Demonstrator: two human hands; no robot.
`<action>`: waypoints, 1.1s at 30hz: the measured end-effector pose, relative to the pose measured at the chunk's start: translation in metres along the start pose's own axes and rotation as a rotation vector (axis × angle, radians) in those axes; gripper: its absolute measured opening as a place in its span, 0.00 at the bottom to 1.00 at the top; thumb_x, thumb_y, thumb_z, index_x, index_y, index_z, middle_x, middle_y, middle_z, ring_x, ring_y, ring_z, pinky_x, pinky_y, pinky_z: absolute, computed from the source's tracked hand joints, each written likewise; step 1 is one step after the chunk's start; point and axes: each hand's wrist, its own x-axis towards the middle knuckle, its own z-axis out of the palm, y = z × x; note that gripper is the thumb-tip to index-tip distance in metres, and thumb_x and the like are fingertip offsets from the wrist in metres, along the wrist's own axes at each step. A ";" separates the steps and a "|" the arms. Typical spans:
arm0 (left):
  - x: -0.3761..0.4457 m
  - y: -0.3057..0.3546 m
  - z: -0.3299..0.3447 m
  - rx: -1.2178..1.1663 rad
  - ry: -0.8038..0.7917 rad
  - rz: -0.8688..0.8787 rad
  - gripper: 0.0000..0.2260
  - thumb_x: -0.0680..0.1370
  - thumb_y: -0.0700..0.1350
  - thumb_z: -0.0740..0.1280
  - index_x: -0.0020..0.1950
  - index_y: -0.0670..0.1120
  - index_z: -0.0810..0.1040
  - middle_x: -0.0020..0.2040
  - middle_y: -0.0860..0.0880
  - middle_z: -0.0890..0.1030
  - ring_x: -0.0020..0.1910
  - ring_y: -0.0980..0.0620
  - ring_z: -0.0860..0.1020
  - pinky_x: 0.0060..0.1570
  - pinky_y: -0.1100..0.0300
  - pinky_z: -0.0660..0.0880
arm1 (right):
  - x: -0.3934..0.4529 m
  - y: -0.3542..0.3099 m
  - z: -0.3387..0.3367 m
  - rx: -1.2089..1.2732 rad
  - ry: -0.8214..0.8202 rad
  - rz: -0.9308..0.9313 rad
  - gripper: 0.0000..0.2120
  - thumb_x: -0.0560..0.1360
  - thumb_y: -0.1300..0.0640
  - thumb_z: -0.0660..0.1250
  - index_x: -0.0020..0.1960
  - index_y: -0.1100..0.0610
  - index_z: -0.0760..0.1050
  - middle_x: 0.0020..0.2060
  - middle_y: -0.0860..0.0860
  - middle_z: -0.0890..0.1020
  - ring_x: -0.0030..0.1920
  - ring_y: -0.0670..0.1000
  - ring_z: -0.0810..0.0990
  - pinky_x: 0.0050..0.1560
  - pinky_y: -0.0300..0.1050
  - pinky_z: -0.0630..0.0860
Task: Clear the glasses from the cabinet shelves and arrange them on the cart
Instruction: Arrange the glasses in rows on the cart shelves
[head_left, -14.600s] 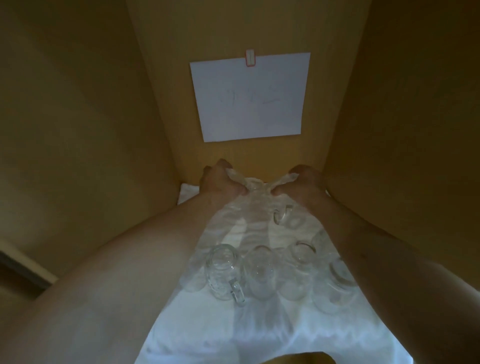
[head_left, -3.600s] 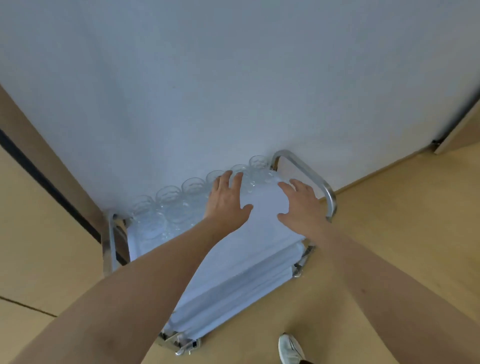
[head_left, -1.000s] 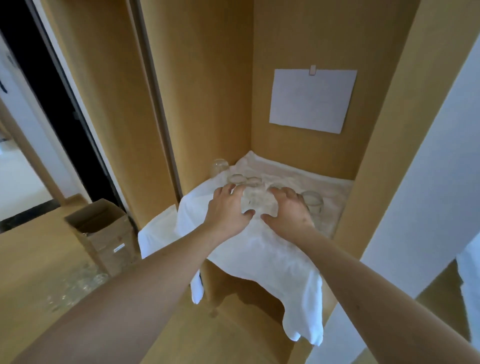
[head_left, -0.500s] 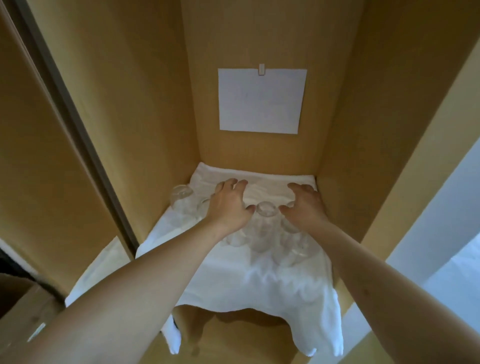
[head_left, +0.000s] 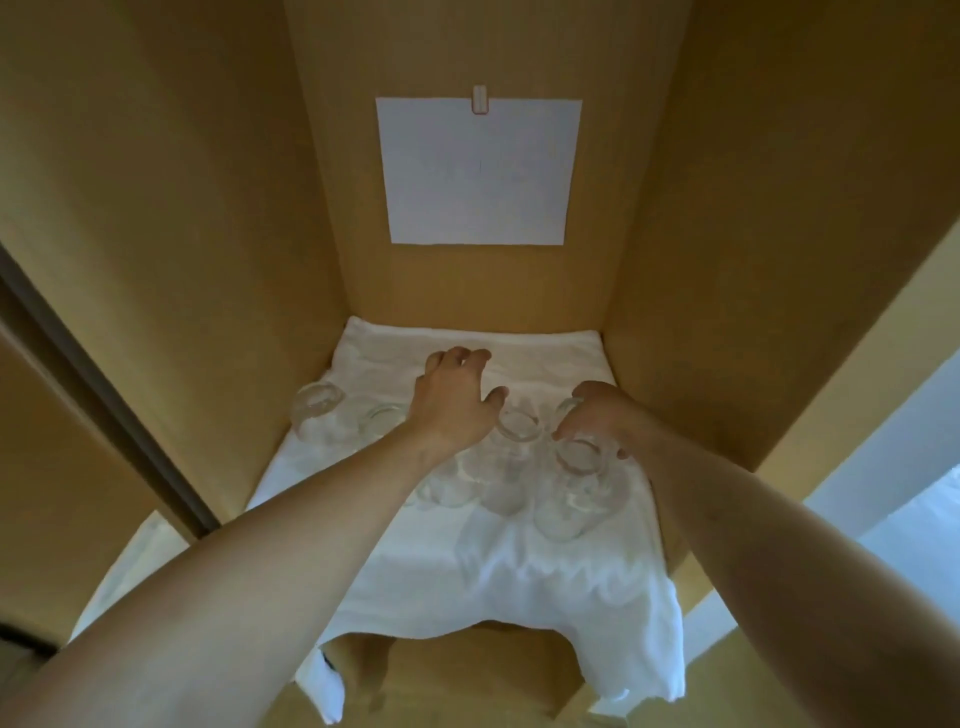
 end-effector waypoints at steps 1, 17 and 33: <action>0.001 -0.001 0.002 0.006 -0.009 0.001 0.27 0.80 0.57 0.65 0.76 0.47 0.68 0.72 0.44 0.72 0.72 0.40 0.65 0.70 0.46 0.67 | 0.002 -0.002 0.001 0.004 -0.030 0.031 0.36 0.68 0.52 0.80 0.70 0.58 0.68 0.63 0.57 0.75 0.59 0.61 0.77 0.49 0.51 0.80; 0.010 -0.042 -0.033 0.115 -0.011 -0.110 0.29 0.80 0.57 0.66 0.77 0.48 0.67 0.73 0.44 0.71 0.73 0.41 0.64 0.69 0.46 0.68 | 0.015 -0.047 -0.016 0.231 0.343 -0.238 0.36 0.59 0.57 0.84 0.64 0.56 0.73 0.56 0.55 0.79 0.51 0.54 0.77 0.44 0.43 0.76; -0.014 -0.128 -0.070 0.321 -0.417 -0.342 0.37 0.72 0.44 0.68 0.79 0.59 0.58 0.78 0.46 0.58 0.74 0.40 0.60 0.69 0.42 0.69 | 0.018 -0.155 0.036 0.865 0.368 -0.493 0.37 0.60 0.59 0.84 0.64 0.47 0.73 0.50 0.41 0.76 0.54 0.49 0.80 0.55 0.48 0.81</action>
